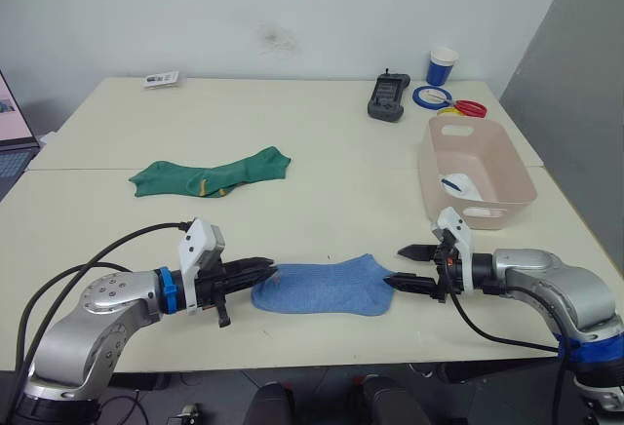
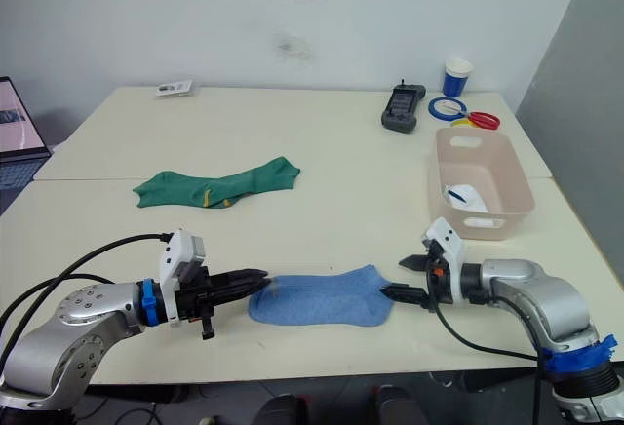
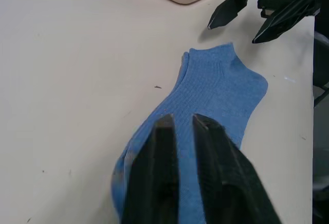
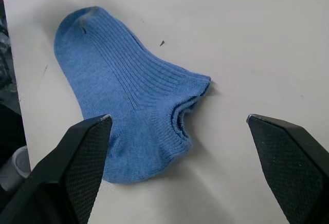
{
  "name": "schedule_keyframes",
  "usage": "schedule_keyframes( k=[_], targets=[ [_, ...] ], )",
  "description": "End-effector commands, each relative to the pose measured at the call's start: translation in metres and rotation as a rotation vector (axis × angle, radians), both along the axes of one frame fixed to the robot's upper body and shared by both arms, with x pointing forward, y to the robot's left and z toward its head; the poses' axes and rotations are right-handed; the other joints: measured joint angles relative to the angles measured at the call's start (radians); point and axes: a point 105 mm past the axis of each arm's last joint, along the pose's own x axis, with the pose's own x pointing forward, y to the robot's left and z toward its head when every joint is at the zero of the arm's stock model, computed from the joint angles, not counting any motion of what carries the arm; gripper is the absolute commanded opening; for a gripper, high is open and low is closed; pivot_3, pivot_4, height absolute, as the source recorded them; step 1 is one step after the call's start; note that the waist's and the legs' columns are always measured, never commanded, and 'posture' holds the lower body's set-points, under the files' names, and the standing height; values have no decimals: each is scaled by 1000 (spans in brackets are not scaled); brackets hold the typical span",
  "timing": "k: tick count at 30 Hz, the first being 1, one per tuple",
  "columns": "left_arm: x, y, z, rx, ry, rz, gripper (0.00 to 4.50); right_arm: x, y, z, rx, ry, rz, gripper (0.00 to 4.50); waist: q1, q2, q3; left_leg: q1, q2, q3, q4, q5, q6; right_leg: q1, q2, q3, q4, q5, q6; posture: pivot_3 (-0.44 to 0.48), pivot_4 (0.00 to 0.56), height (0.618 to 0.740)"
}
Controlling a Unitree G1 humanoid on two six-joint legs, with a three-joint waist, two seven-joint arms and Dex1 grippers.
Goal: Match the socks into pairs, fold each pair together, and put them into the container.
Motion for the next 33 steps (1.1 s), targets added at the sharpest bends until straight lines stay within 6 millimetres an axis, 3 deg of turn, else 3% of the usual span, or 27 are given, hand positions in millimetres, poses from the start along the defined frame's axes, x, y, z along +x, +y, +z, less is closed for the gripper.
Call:
schedule_keyframes(
  k=[1, 10, 17, 21, 26, 31, 33],
  targets=[
    [-1, -4, -7, 50, -17, -34, 21, -4, 3, 7, 20, 49, -11, 4500, 0, 0, 0, 0, 0, 0, 0, 0, 0, 0, 0, 0, 0, 0, 0, 0, 150, 740],
    [6, 0, -65, 267, 63, -51, 21, -4, 13, -4, -3, 219, -58, 4500, 0, 0, -1, 0, 1, 0, 0, 0, 0, 0, 1, 0, 0, 0, 0, 0, 150, 740],
    [0, -5, -75, 269, 95, -65, 21, -12, 28, -8, 41, 348, -43, 4500, 0, 4, -6, 1, 1, 0, 0, 0, 0, 1, 1, 0, 0, 0, 0, 0, 150, 740],
    [-1, -4, -76, 279, 95, -59, 0, -11, 29, -4, 80, 379, -58, 3605, 0, 6, -7, 1, 0, 0, 0, 0, 0, 1, 1, 1, 0, 0, 0, 0, 150, 740],
    [-1, -4, -75, 273, 95, -52, 0, -7, 29, 0, 112, 387, -86, 1913, -1, 6, -8, 1, 0, 0, 0, 0, 0, 1, 1, 1, 0, 0, 0, 0, 150, 740],
    [1, -13, -53, 158, 68, -57, 0, -3, 23, 5, 149, 396, -127, 59, -1, 7, -8, 0, 0, 0, 0, 0, 0, 0, 1, 0, 0, 0, 0, 0, 150, 740],
    [1, -15, -42, 117, 63, -66, 0, -5, 18, 7, 158, 411, -127, 25, -1, 7, -8, 0, 0, 0, 0, 0, 0, 0, 1, 0, 0, 0, 0, 0, 150, 740]
  ],
)
